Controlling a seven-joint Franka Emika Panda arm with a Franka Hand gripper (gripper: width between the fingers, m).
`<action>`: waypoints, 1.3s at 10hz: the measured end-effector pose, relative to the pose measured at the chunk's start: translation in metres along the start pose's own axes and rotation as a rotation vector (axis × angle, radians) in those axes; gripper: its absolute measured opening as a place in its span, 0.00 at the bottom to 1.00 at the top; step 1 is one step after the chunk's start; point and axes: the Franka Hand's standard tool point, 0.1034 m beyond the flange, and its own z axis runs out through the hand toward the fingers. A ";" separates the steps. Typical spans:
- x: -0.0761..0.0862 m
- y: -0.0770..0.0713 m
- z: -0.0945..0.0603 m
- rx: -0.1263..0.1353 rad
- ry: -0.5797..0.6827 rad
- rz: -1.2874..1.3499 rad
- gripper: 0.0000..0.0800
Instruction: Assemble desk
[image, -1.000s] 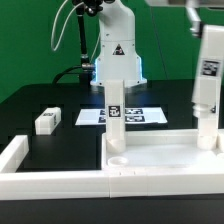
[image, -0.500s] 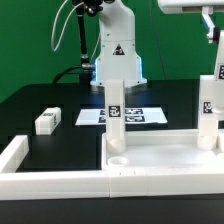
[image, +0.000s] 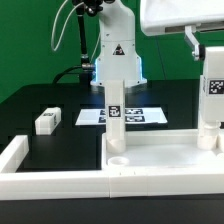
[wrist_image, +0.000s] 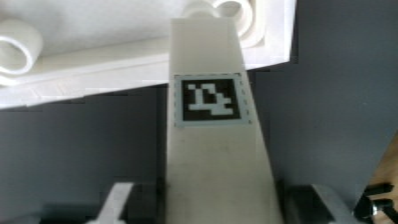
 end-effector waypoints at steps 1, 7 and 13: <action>0.000 -0.001 0.000 0.002 -0.001 -0.016 0.36; 0.006 -0.023 0.020 0.008 0.027 -0.018 0.36; 0.000 -0.010 0.031 -0.009 0.008 -0.045 0.36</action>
Offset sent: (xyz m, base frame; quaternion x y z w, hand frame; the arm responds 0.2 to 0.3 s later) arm 0.0286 0.0055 -0.0037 -0.1072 0.0840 -0.0348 0.9901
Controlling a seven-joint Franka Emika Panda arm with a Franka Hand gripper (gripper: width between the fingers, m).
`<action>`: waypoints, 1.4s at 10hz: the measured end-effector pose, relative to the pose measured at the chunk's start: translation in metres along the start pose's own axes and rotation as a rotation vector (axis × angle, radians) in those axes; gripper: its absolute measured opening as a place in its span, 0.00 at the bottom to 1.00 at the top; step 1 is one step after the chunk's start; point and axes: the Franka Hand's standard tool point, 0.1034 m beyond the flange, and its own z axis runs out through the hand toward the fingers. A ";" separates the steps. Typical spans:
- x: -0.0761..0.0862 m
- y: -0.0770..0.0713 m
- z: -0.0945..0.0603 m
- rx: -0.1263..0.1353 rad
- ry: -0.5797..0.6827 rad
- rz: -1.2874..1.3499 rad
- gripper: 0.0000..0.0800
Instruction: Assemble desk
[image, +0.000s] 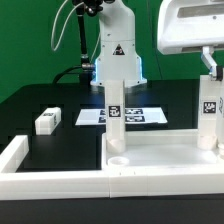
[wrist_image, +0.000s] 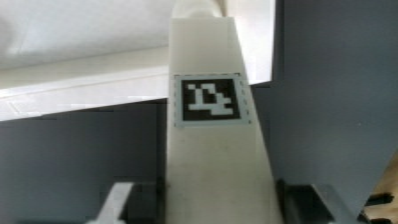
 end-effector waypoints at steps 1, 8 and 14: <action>0.001 0.000 0.001 -0.001 0.001 -0.002 0.36; 0.002 -0.002 0.009 -0.001 0.008 -0.009 0.36; -0.004 -0.004 0.013 0.016 0.094 -0.004 0.36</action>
Offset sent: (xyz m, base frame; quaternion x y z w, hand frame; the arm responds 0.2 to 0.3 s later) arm 0.0084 0.0044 -0.0038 0.0021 0.0106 0.0121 0.9999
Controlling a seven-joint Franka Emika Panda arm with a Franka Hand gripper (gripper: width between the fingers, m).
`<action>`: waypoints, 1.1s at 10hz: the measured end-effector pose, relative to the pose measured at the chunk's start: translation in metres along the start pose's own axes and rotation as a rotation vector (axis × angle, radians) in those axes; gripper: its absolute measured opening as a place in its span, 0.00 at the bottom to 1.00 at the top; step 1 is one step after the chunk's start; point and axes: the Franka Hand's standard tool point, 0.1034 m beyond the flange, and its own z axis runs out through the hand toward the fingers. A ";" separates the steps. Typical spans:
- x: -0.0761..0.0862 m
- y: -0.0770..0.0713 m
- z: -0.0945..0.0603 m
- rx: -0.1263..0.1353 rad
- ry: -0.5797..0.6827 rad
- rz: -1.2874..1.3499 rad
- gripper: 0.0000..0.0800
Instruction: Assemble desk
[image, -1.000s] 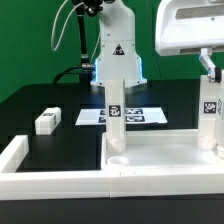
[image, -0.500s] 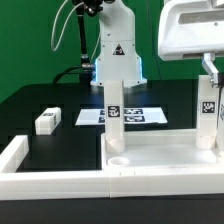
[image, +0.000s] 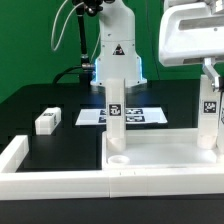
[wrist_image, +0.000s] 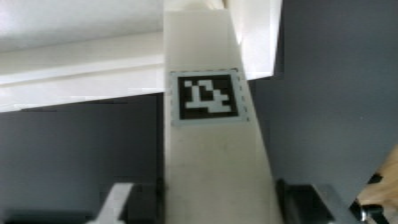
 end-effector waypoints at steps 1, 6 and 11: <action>-0.003 0.001 -0.002 0.003 0.018 0.006 0.36; -0.004 0.004 -0.002 0.007 0.056 0.021 0.36; 0.000 0.005 0.000 -0.001 0.057 0.062 0.36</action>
Offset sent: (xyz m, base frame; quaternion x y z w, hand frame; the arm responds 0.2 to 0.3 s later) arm -0.0183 0.0072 -0.0112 0.0115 -0.0231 0.0069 0.9996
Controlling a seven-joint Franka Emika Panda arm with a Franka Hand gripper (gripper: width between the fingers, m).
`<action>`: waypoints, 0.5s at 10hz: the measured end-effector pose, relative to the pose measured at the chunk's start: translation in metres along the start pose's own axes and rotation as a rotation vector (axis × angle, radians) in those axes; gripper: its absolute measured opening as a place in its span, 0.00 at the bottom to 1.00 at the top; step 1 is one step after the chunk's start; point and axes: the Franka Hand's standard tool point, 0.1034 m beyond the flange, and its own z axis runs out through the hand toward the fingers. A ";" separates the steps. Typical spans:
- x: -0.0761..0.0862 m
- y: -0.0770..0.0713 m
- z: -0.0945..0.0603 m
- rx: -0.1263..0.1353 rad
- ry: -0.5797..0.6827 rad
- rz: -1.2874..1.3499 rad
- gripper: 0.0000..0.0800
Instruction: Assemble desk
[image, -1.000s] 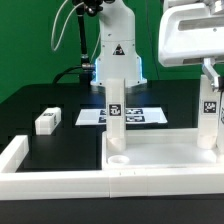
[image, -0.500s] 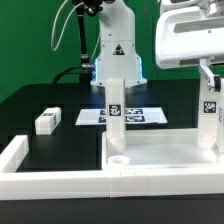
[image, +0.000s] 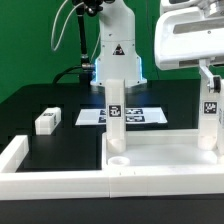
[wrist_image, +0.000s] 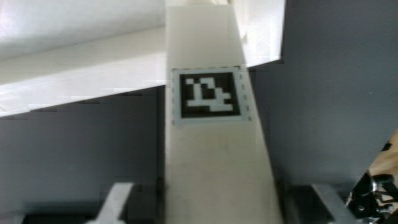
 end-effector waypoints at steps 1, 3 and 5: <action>0.000 0.000 0.000 0.000 0.000 -0.008 0.36; 0.000 0.000 0.000 0.000 0.000 -0.017 0.57; 0.000 0.000 0.000 0.000 0.000 -0.024 0.79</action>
Offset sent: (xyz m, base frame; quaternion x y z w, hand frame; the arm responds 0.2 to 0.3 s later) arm 0.0000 0.0000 0.0000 0.0000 0.0000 0.0000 1.0000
